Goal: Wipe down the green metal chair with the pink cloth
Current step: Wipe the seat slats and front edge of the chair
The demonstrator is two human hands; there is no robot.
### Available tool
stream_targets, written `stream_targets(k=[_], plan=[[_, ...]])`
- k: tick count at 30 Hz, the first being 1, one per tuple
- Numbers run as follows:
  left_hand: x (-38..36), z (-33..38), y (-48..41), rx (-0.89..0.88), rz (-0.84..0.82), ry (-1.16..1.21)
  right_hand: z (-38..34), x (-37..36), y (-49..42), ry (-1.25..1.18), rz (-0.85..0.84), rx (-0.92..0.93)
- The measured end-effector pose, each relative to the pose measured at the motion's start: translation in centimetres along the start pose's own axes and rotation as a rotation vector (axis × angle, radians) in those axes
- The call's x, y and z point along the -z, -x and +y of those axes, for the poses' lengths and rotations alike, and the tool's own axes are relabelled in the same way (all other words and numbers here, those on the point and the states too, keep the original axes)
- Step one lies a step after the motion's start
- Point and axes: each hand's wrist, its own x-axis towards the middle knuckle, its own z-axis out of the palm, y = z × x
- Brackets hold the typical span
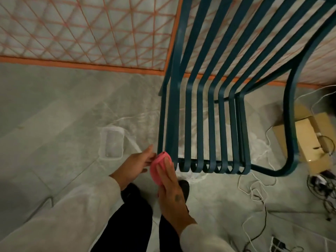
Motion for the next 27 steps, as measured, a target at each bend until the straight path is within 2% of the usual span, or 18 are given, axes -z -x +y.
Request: stream_targets(k=[3, 8, 11, 13, 15, 18, 23, 27], plan=[[-1.1, 0.2, -0.5, -0.039, 0.008, 0.012, -0.5, 0.1, -0.7, -0.080, 0.012, -0.083], [-1.3, 1.1, -1.4, -0.096, 0.103, 0.145, -1.8, 2.2, -5.5, -0.071, 0.048, 0.003], [-1.5, 1.6, -1.5, -0.086, 0.144, 0.192, -2.6, 3.4, -7.8, -0.149, 0.047, -0.018], [-1.9, 1.7, -1.4, -0.077, 0.137, 0.192, -3.0, 4.4, -8.6, -0.295, 0.083, -0.127], [-2.4, 1.8, -1.2, -0.069, 0.122, 0.167, -3.0, 5.9, -9.2, -0.459, 0.194, -0.301], [-3.0, 1.8, -1.4, -0.101, 0.103, 0.099, -1.0, 8.8, -9.9, -0.563, 0.306, -0.446], [-3.6, 0.7, -3.1, -0.157, 0.130, 0.123, 3.5, 11.0, -12.6, -0.449, 0.136, -0.480], [-3.4, -0.9, -4.6, -0.125, 0.107, 0.197, 6.1, 10.1, -15.5, -0.306, 0.034, -0.442]])
